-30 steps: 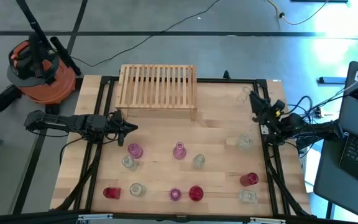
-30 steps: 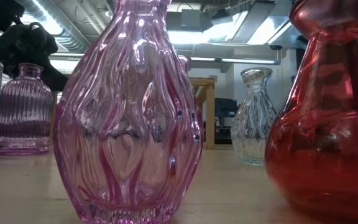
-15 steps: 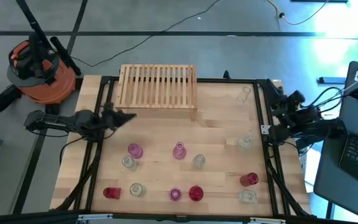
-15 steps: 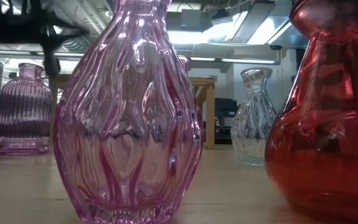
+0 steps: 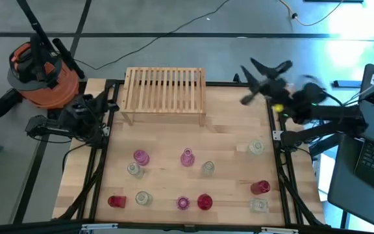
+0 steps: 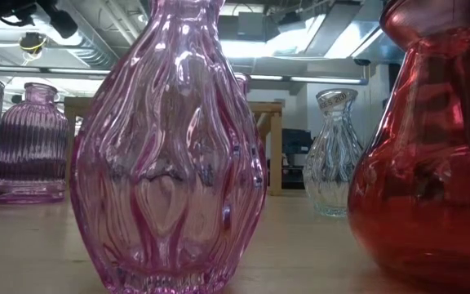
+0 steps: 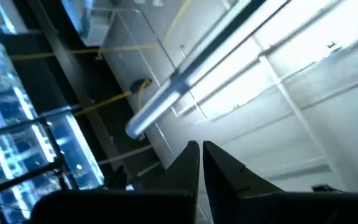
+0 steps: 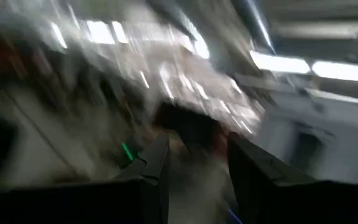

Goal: Sort vases onto shelf
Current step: Put the transparent vase on the shelf

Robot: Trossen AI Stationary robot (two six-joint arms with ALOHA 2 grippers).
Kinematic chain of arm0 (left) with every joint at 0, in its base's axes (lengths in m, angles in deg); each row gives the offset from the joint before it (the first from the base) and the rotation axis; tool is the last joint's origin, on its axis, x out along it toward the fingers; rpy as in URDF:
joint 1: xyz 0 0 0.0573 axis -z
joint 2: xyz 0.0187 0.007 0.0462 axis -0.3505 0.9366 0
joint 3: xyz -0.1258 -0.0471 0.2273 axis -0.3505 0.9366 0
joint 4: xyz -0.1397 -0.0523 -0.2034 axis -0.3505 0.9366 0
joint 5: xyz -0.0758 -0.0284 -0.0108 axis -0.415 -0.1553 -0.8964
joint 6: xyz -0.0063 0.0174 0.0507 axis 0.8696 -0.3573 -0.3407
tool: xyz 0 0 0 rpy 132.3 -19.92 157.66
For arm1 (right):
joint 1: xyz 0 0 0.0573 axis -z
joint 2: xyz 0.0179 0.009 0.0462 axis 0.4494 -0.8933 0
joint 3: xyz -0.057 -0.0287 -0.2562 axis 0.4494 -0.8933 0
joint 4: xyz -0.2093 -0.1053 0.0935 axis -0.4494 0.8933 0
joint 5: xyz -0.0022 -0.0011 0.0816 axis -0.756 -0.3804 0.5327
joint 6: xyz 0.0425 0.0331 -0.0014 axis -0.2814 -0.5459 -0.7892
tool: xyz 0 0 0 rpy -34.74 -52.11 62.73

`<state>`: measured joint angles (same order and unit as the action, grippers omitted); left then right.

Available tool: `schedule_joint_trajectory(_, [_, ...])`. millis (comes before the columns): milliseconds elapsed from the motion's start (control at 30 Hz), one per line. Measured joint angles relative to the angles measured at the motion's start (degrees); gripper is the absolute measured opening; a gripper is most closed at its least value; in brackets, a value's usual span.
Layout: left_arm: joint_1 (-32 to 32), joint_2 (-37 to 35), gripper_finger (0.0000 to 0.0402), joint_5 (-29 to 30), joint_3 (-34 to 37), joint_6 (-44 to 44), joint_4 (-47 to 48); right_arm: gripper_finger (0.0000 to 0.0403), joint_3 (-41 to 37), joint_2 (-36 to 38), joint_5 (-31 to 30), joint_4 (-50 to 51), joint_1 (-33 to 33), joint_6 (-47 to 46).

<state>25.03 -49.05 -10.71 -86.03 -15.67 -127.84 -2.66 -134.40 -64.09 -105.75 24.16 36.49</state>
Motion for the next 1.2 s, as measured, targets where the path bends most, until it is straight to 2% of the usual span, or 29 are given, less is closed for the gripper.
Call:
schedule_joint_trajectory(100, [0.0,0.3,0.0015,-0.1,-0.1,-1.1,0.4,0.0111,10.8,-6.8,-14.7,22.6,0.0,-0.4])
schedule_joint_trajectory(167, [0.0,0.7,0.0015,-0.6,-1.0,-4.3,1.1,0.0111,18.1,-10.1,-18.9,42.8,0.4,-6.6])
schedule_joint_trajectory(233, [0.0,1.4,0.0015,-1.2,-2.9,-8.6,1.2,0.0111,25.6,-13.3,-18.3,61.4,1.9,-18.6])
schedule_joint_trajectory(300, [0.0,2.4,0.0015,-1.9,-5.5,-13.0,1.9,0.0113,31.7,-15.2,-14.2,81.1,3.9,-32.7])
schedule_joint_trajectory(367, [0.0,3.3,0.0015,-3.6,-8.4,-16.5,4.6,0.0123,36.2,-16.4,-9.6,96.3,6.5,-45.2])
schedule_joint_trajectory(433, [0.0,4.5,0.0015,-3.7,-11.8,-19.3,8.5,0.0143,37.5,-16.8,-5.7,108.3,8.8,-53.2])
schedule_joint_trajectory(500, [0.0,5.5,0.0015,-2.9,-14.7,-21.1,12.9,0.0171,35.7,-15.8,-3.6,108.2,10.4,-56.7])
schedule_joint_trajectory(567, [0.0,7.2,0.0015,-1.7,-17.8,-23.0,16.6,0.0203,31.3,-13.0,-0.3,106.4,11.7,-56.8])
schedule_joint_trajectory(633, [0.0,9.2,0.0015,-1.1,-20.7,-24.8,19.0,0.0236,27.2,-11.3,0.4,105.2,13.7,-58.8])
schedule_joint_trajectory(700, [0.0,11.1,0.0015,-1.2,-23.1,-26.9,20.0,0.0267,21.6,-9.8,1.4,108.0,16.0,-63.6])
schedule_joint_trajectory(833, [0.0,14.3,0.0015,-1.2,-26.3,-29.5,20.1,0.0319,8.6,-6.5,1.1,105.6,18.8,-77.1])
schedule_joint_trajectory(1033, [0.0,16.2,0.0015,-1.3,-27.2,-28.0,20.2,0.0351,-10.7,1.4,3.2,89.6,18.0,-94.7])
schedule_joint_trajectory(1200, [0.0,16.3,0.0015,-1.0,-27.2,-27.6,20.1,0.0353,-22.8,5.7,2.1,77.4,16.3,-101.4])
